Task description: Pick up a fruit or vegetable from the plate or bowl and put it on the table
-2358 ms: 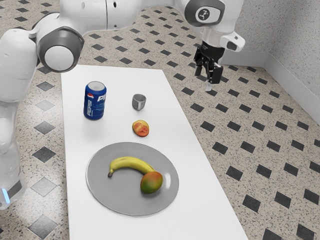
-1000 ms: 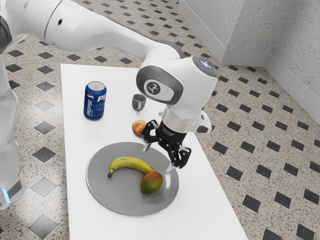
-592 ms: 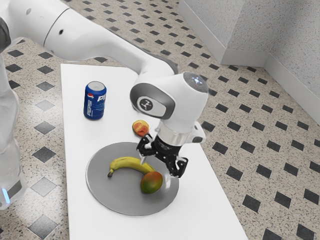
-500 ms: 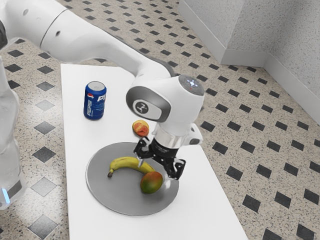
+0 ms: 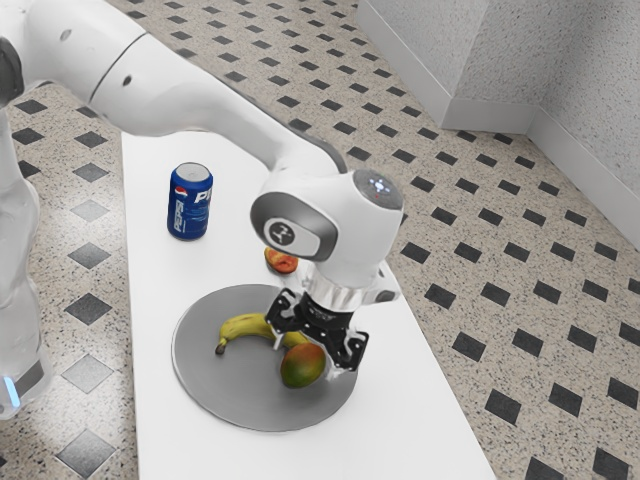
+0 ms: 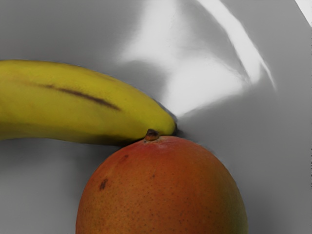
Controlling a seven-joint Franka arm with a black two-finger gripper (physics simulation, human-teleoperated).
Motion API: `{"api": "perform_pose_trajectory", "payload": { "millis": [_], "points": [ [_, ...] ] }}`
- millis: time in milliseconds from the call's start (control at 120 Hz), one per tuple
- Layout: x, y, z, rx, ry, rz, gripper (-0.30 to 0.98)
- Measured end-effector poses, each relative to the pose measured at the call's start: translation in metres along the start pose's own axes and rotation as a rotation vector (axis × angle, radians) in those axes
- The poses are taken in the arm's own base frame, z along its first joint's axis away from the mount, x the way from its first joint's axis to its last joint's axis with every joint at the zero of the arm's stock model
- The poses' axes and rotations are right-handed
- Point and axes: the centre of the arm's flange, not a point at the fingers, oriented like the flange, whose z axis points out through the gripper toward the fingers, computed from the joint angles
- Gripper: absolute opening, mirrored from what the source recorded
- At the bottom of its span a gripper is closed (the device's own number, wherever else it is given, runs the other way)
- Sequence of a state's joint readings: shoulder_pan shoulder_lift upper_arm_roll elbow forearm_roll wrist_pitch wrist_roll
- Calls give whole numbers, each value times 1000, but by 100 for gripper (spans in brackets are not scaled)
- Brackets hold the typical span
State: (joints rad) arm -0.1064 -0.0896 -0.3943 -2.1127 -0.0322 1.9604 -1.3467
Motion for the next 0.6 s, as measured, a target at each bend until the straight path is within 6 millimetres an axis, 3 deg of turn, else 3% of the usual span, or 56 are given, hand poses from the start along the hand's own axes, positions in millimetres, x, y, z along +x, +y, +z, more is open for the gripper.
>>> {"api": "perform_pose_trajectory", "payload": {
  "millis": [600],
  "points": [
    [14,4,26,16,-14,-27,69]
  ]
}}
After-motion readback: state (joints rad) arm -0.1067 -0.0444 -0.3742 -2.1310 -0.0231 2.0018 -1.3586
